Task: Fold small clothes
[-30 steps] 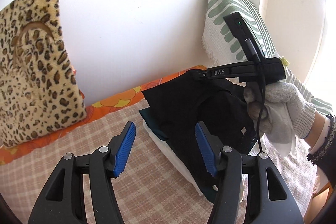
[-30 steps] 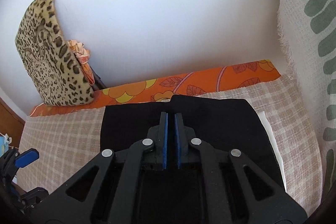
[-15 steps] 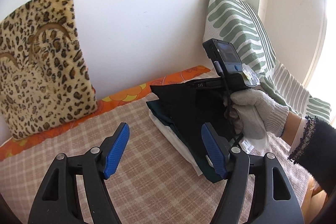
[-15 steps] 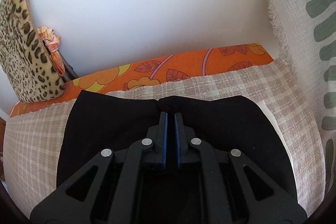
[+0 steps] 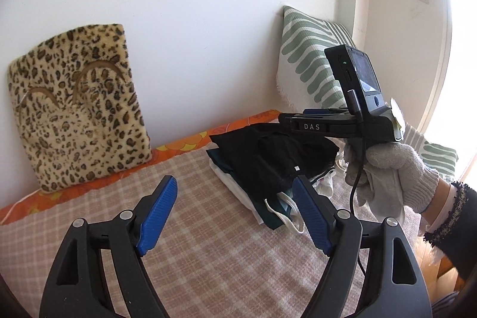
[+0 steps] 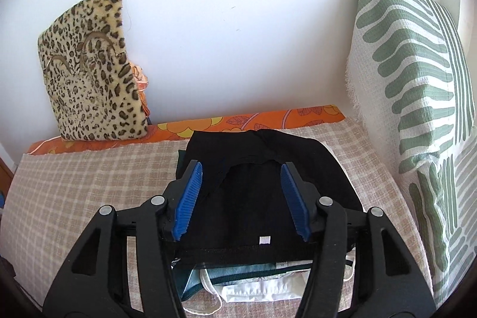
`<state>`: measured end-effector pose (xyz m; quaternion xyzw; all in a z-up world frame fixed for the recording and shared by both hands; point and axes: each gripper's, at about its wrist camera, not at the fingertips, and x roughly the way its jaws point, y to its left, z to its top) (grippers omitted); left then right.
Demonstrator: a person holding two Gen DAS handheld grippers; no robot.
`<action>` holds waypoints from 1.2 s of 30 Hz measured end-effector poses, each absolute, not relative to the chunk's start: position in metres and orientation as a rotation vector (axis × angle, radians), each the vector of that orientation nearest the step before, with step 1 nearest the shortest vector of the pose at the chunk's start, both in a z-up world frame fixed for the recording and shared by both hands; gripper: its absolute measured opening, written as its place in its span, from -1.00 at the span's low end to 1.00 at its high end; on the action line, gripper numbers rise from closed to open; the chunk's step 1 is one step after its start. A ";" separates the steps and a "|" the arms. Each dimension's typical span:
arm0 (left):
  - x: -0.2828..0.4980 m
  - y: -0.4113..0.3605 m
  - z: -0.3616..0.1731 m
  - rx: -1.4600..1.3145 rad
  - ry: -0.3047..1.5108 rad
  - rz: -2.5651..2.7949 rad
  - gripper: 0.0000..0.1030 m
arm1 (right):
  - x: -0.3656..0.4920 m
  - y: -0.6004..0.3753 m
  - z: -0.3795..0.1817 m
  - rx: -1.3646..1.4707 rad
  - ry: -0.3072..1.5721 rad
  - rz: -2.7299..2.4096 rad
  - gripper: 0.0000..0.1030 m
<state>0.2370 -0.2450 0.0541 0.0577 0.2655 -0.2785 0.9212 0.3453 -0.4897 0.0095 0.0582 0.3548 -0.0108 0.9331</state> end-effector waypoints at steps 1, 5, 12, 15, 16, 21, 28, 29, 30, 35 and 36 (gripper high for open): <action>0.230 -0.243 0.057 0.121 0.539 -0.573 0.56 | 0.331 -0.485 0.014 0.123 0.717 -0.023 0.27; 0.199 -0.229 0.065 0.122 0.505 -0.577 0.60 | 0.281 -0.467 0.030 0.154 0.682 -0.023 0.49; 0.153 -0.209 0.069 0.164 0.467 -0.551 0.86 | 0.213 -0.439 0.041 0.146 0.641 -0.046 0.63; 0.135 -0.201 0.071 0.169 0.433 -0.530 0.99 | 0.190 -0.430 0.043 0.141 0.626 -0.057 0.70; 0.131 -0.199 0.071 0.168 0.430 -0.529 0.99 | 0.183 -0.427 0.044 0.140 0.622 -0.060 0.73; 0.113 -0.192 0.067 0.169 0.448 -0.509 0.99 | 0.152 -0.415 0.044 0.139 0.596 -0.093 0.89; 0.101 -0.179 0.049 0.141 0.489 -0.496 0.99 | 0.127 -0.403 0.043 0.122 0.549 -0.141 1.00; 0.101 -0.177 0.047 0.133 0.494 -0.494 0.99 | 0.125 -0.402 0.041 0.123 0.548 -0.144 1.00; 0.101 -0.175 0.045 0.128 0.498 -0.489 0.99 | 0.123 -0.400 0.040 0.121 0.546 -0.152 1.00; 0.104 -0.170 0.038 0.145 0.505 -0.460 0.99 | 0.121 -0.394 0.029 0.110 0.534 -0.161 1.00; 0.104 -0.168 0.037 0.144 0.507 -0.455 0.99 | 0.121 -0.394 0.026 0.117 0.542 -0.153 1.00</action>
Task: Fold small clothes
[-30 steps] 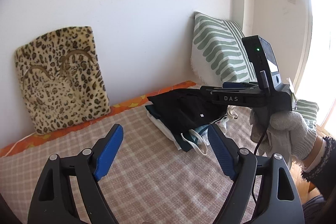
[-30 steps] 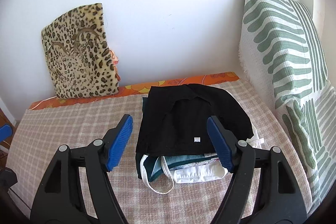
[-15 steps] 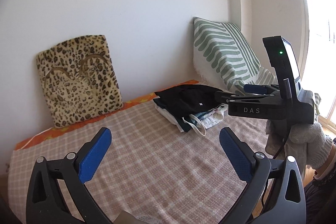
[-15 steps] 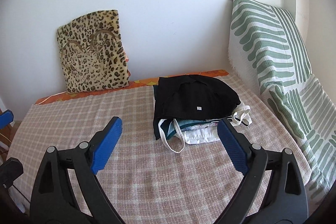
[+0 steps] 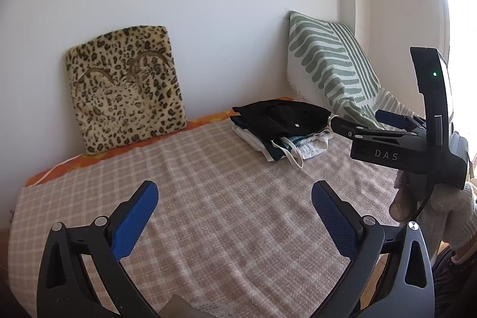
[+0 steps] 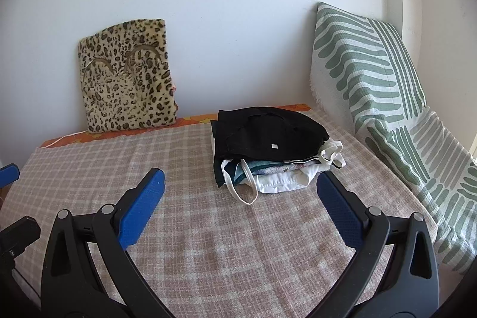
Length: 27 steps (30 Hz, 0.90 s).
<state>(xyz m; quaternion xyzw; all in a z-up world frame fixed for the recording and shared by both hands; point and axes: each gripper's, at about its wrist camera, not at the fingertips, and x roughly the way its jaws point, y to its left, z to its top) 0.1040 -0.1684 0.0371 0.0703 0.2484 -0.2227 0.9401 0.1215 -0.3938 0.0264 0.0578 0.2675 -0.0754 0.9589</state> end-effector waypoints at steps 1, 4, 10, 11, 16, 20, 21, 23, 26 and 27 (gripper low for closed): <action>0.105 -0.167 0.036 0.141 0.513 -0.450 0.99 | 0.122 -0.393 0.024 0.122 0.549 -0.149 1.00; 0.109 -0.162 0.032 0.140 0.524 -0.436 0.99 | 0.122 -0.389 0.020 0.108 0.547 -0.150 1.00; 0.112 -0.159 0.021 0.171 0.541 -0.397 0.99 | 0.121 -0.388 0.016 0.120 0.549 -0.143 1.00; 0.113 -0.159 0.019 0.180 0.543 -0.392 0.99 | 0.121 -0.389 0.015 0.126 0.548 -0.143 1.00; 0.113 -0.160 0.014 0.199 0.555 -0.381 0.99 | 0.120 -0.392 0.015 0.146 0.541 -0.151 1.00; 0.113 -0.161 0.014 0.202 0.555 -0.372 0.99 | 0.121 -0.394 0.014 0.153 0.538 -0.155 1.00; 0.113 -0.160 0.014 0.201 0.555 -0.368 0.99 | 0.120 -0.394 0.014 0.152 0.537 -0.157 1.00; 0.114 -0.160 0.014 0.197 0.555 -0.364 0.99 | 0.120 -0.393 0.014 0.148 0.538 -0.158 1.00; 0.115 -0.159 0.014 0.191 0.557 -0.362 0.99 | 0.118 -0.393 0.014 0.138 0.537 -0.161 1.00; 0.116 -0.159 0.014 0.191 0.558 -0.360 0.99 | 0.118 -0.393 0.014 0.137 0.537 -0.161 1.00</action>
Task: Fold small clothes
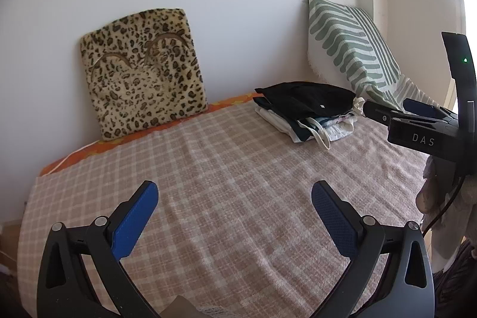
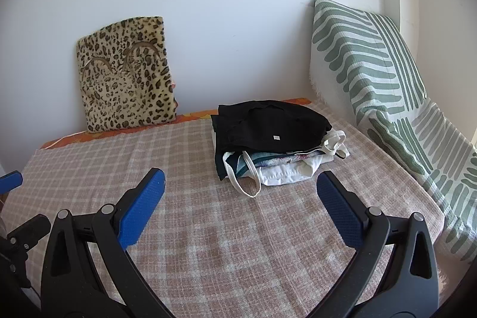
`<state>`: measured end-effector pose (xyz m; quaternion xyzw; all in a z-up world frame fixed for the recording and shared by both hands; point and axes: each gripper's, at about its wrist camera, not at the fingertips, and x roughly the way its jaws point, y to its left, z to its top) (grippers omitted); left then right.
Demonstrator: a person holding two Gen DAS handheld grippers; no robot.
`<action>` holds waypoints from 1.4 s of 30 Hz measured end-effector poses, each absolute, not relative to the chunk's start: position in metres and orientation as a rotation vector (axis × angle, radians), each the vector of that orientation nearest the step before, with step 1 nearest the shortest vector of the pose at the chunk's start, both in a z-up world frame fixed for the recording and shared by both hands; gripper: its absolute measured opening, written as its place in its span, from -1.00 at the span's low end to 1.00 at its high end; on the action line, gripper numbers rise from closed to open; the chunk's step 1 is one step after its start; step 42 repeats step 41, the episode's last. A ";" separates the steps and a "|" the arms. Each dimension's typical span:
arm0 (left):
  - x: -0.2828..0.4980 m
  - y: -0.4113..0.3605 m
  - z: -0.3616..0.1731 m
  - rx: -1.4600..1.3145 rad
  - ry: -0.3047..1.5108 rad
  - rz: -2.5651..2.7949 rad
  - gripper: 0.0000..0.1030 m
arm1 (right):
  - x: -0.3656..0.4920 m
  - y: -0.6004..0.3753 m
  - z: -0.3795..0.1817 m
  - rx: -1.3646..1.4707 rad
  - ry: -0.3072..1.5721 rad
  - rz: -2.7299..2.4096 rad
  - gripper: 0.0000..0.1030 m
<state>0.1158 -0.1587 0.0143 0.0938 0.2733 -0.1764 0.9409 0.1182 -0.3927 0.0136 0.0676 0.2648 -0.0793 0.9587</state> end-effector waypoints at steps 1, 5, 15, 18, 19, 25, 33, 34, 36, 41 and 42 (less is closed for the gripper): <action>0.116 -0.159 0.014 0.191 0.558 -0.359 0.99 | 0.118 -0.392 0.014 0.137 0.536 -0.163 1.00; 0.117 -0.158 0.014 0.192 0.558 -0.360 0.99 | 0.119 -0.393 0.013 0.135 0.536 -0.162 1.00; 0.117 -0.158 0.013 0.193 0.559 -0.362 0.99 | 0.119 -0.392 0.014 0.135 0.536 -0.161 1.00; 0.117 -0.158 0.014 0.193 0.559 -0.361 0.99 | 0.119 -0.392 0.014 0.137 0.537 -0.160 1.00; 0.117 -0.158 0.014 0.193 0.558 -0.360 0.99 | 0.119 -0.393 0.013 0.139 0.538 -0.160 1.00; 0.117 -0.157 0.015 0.194 0.559 -0.363 0.99 | 0.120 -0.393 0.013 0.137 0.538 -0.159 1.00; 0.117 -0.157 0.016 0.195 0.558 -0.358 0.99 | 0.119 -0.392 0.014 0.138 0.537 -0.161 1.00; 0.118 -0.156 0.017 0.194 0.558 -0.358 0.99 | 0.119 -0.392 0.014 0.139 0.537 -0.160 1.00; 0.118 -0.156 0.017 0.195 0.557 -0.359 0.99 | 0.119 -0.392 0.013 0.143 0.539 -0.157 1.00; 0.117 -0.156 0.020 0.195 0.555 -0.355 0.99 | 0.121 -0.393 0.013 0.140 0.539 -0.156 1.00; 0.117 -0.156 0.020 0.195 0.555 -0.355 0.99 | 0.121 -0.393 0.013 0.140 0.539 -0.156 1.00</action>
